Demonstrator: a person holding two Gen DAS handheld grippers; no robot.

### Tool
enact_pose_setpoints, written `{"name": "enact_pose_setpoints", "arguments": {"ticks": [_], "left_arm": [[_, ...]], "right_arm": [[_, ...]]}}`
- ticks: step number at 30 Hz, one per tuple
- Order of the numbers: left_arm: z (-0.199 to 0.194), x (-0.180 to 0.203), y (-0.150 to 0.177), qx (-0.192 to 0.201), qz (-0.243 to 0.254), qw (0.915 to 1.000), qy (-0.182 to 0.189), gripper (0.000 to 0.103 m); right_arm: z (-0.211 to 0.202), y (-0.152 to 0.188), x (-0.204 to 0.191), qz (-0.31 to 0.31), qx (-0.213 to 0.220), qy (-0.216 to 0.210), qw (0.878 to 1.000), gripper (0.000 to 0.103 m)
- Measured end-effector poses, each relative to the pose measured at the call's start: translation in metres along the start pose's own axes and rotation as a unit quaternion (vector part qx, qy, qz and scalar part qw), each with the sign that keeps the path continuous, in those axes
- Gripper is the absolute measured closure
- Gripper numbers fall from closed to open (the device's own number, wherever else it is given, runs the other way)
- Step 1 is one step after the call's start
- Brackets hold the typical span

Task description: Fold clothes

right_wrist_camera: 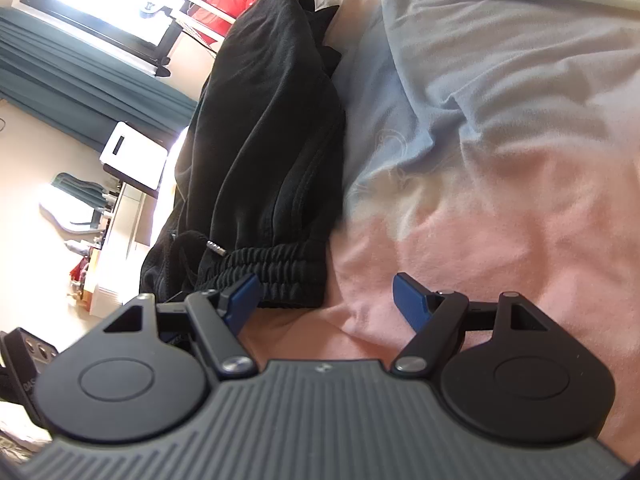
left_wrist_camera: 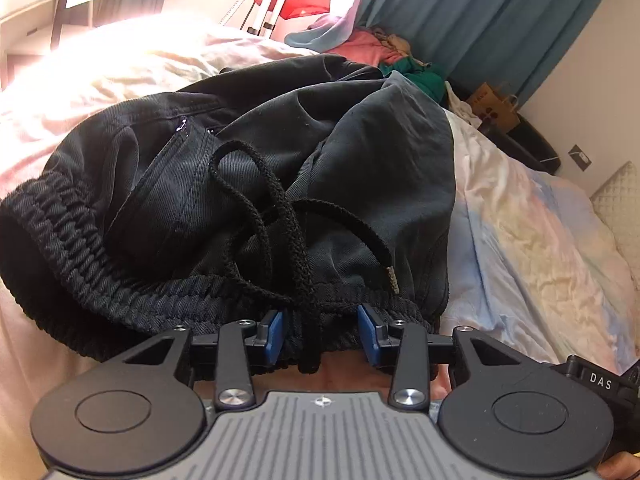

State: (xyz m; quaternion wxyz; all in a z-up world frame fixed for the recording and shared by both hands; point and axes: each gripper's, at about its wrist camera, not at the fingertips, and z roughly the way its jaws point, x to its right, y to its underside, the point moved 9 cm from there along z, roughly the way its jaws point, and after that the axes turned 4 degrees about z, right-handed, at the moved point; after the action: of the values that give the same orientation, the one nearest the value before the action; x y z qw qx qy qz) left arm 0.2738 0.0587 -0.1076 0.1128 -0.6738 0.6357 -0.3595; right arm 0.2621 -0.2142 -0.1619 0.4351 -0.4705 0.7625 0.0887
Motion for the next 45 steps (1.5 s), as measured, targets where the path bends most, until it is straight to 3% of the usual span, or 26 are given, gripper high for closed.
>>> {"name": "enact_pose_setpoints", "arguments": {"ticks": [1, 2, 4, 7, 15, 20, 25, 27, 28, 30, 32, 34, 35, 37, 39, 45], "left_arm": [[0.000, 0.000, 0.000, 0.000, -0.002, 1.0000, 0.004, 0.077], [-0.002, 0.002, 0.001, -0.008, 0.001, 1.0000, 0.004, 0.099], [-0.014, 0.005, 0.001, -0.003, 0.013, 0.9999, -0.011, 0.100], [-0.033, 0.014, 0.004, -0.006, 0.020, 0.9997, 0.014, 0.100], [-0.100, 0.046, -0.001, -0.003, 0.020, 0.9927, 0.119, 0.100], [-0.128, 0.053, -0.056, 0.052, -0.005, 0.9857, 0.160, 0.100], [-0.109, 0.057, -0.142, 0.126, -0.048, 0.9733, 0.186, 0.100], [-0.095, 0.063, -0.172, 0.160, -0.040, 0.9698, 0.180, 0.099], [-0.084, 0.064, -0.183, 0.173, -0.028, 0.9718, 0.158, 0.099], [-0.065, 0.061, -0.195, 0.206, 0.008, 0.9754, 0.078, 0.092], [-0.040, 0.053, -0.202, 0.235, 0.060, 0.9699, -0.017, 0.079], [-0.009, 0.041, -0.198, 0.198, 0.078, 0.9756, -0.052, 0.076], [0.007, 0.035, -0.195, 0.180, 0.087, 0.9774, -0.069, 0.070], [0.021, 0.019, -0.184, 0.157, 0.077, 0.9807, -0.087, 0.051], [0.014, 0.006, -0.168, 0.157, 0.074, 0.9800, -0.097, 0.023], [-0.046, -0.020, -0.112, 0.181, 0.101, 0.9709, -0.120, 0.012]], "right_arm": [[0.001, 0.000, 0.001, 0.002, -0.001, 0.000, 1.000, 0.026], [0.002, -0.001, 0.001, 0.004, -0.002, -0.001, 1.000, 0.026], [0.004, -0.001, 0.001, 0.007, -0.003, -0.004, 1.000, 0.026], [0.004, 0.000, 0.000, 0.009, -0.005, -0.006, 1.000, 0.027], [0.002, 0.001, 0.000, 0.016, -0.005, -0.007, 1.000, 0.026], [0.002, 0.004, -0.001, 0.018, -0.008, -0.009, 1.000, 0.027], [0.005, 0.006, 0.000, 0.014, -0.010, -0.005, 1.000, 0.026], [0.006, 0.006, 0.000, 0.012, -0.010, -0.003, 1.000, 0.026], [0.007, 0.006, 0.000, 0.010, -0.010, -0.003, 1.000, 0.026], [0.008, 0.005, -0.001, 0.003, -0.009, -0.002, 1.000, 0.026], [0.009, 0.005, -0.002, -0.003, -0.009, -0.002, 1.000, 0.026], [0.010, 0.005, -0.003, -0.010, -0.009, -0.002, 1.000, 0.026], [0.011, 0.005, -0.003, -0.014, -0.009, -0.001, 1.000, 0.026], [0.012, 0.005, -0.004, -0.022, -0.009, 0.000, 1.000, 0.026], [0.015, 0.005, -0.006, -0.032, -0.007, 0.001, 0.999, 0.026], [0.023, 0.008, -0.021, -0.084, -0.001, 0.009, 0.996, 0.027]]}}
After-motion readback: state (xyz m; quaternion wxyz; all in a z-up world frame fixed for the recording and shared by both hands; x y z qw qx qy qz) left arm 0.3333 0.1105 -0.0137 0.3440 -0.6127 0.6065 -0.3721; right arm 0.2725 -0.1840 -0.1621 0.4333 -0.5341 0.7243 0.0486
